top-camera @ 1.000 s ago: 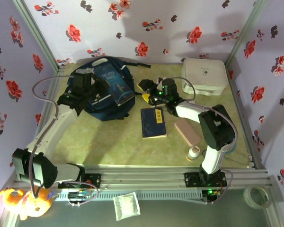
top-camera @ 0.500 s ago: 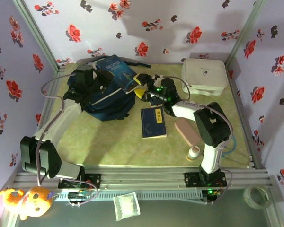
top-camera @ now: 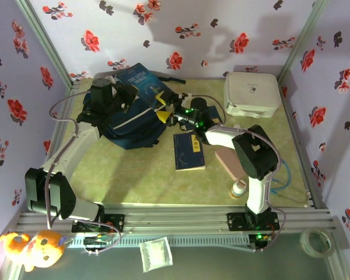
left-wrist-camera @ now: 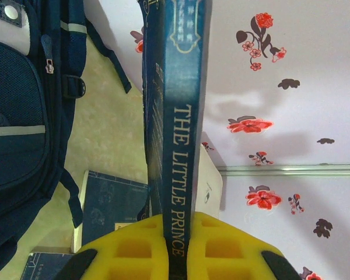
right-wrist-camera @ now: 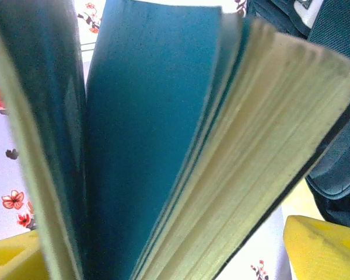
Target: Pack books, pencil case, and school supplies into a backpack
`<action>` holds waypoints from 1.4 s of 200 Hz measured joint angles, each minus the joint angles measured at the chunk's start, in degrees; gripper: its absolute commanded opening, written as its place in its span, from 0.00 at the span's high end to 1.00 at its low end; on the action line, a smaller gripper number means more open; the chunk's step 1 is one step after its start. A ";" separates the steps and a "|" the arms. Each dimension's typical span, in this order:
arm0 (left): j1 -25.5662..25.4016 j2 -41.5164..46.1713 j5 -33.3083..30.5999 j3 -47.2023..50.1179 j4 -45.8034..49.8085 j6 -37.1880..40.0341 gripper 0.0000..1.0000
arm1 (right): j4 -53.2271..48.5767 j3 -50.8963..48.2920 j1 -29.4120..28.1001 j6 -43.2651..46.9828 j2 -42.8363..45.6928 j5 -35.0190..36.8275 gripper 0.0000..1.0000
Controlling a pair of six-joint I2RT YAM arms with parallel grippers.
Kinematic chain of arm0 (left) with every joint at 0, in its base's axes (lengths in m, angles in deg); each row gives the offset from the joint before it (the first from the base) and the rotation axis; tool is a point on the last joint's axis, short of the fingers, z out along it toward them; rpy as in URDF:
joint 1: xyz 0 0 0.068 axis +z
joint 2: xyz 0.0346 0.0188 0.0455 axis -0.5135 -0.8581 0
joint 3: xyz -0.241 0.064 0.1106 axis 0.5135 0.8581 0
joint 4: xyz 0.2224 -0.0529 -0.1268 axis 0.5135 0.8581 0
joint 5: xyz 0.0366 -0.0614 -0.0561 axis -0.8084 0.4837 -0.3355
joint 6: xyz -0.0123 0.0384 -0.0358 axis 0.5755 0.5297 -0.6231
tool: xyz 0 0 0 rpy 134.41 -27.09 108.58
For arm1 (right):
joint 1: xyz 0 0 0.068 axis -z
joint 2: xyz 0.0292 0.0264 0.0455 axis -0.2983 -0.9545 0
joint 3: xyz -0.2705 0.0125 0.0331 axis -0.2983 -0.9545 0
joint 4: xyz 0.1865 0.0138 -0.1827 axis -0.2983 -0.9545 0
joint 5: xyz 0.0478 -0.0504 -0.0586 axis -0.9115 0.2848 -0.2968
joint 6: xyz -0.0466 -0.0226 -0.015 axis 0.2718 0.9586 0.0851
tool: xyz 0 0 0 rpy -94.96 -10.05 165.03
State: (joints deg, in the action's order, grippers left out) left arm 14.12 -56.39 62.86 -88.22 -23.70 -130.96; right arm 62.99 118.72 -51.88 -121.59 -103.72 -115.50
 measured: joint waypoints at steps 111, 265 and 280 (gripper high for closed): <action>0.70 2.40 0.96 6.36 -1.84 -0.61 0.86 | -0.85 1.44 0.00 3.96 0.04 2.82 0.81; -2.97 -9.42 -8.74 -8.35 26.82 53.09 0.00 | -33.24 -4.66 6.43 35.28 18.10 13.38 0.97; -3.63 -13.75 -10.51 -11.39 28.87 58.27 0.00 | -35.65 -5.22 6.82 37.18 19.32 14.64 0.96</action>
State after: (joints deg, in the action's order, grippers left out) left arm 10.49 -70.14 52.34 -99.61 5.18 -72.69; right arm 27.34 113.50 -45.06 -84.41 -84.40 -100.85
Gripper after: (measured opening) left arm 0.996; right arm 0.131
